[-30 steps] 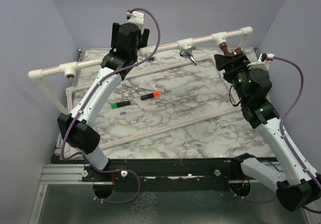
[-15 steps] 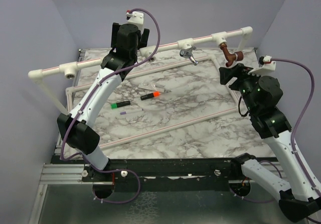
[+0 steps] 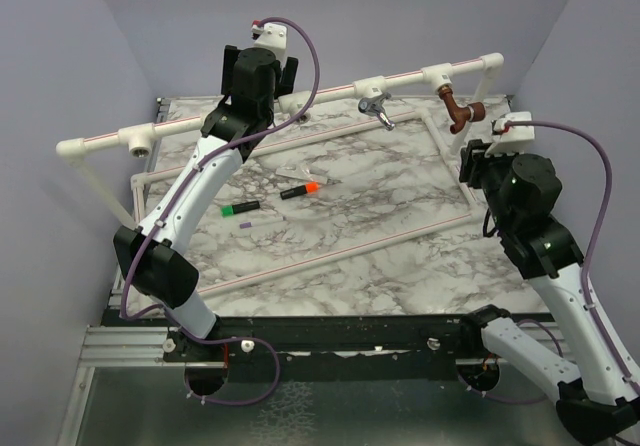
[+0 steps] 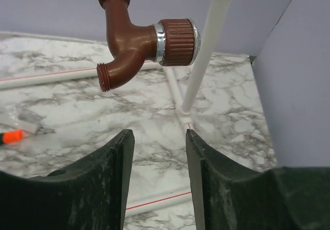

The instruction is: Install the water faucets

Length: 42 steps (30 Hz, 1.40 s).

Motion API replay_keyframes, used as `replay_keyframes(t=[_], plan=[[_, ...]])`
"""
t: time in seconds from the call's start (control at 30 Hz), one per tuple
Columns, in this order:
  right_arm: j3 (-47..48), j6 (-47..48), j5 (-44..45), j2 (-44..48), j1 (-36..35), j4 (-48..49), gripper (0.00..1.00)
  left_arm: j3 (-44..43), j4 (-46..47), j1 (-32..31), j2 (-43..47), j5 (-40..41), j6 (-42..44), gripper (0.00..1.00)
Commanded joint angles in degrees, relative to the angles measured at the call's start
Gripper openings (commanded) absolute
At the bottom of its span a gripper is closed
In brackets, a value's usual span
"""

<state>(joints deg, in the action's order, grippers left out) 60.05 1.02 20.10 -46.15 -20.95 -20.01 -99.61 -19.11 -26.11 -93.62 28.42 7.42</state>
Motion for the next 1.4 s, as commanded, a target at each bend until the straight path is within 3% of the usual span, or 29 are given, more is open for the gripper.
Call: replay_keyframes(t=[0.0,0.37,0.7,1.07,1.37], plan=[[0.86,16.37,0.04,0.69,-0.32,-0.52,0.52,2.88,-3.56,-3.07,-2.17,-7.24,-3.40,0.92],[-9.72,51.28,-13.27,4.36,-0.34,12.94,0.63,2.85,-3.56,-3.07,-2.44,-7.68,-3.53,0.92],[-17.99,73.68,-15.26,0.67,-0.42,35.98,0.69,3.21,-3.47,-3.07,-2.46,-7.86,-3.56,0.92],[-17.39,82.38,-15.80,-4.67,-0.41,43.38,0.71,3.19,-3.47,-3.07,-2.62,-8.12,-3.64,0.92],[-16.34,82.77,-14.29,-8.74,-0.44,46.24,0.55,3.28,-3.47,-3.07,-2.46,-7.90,-3.42,0.92]])
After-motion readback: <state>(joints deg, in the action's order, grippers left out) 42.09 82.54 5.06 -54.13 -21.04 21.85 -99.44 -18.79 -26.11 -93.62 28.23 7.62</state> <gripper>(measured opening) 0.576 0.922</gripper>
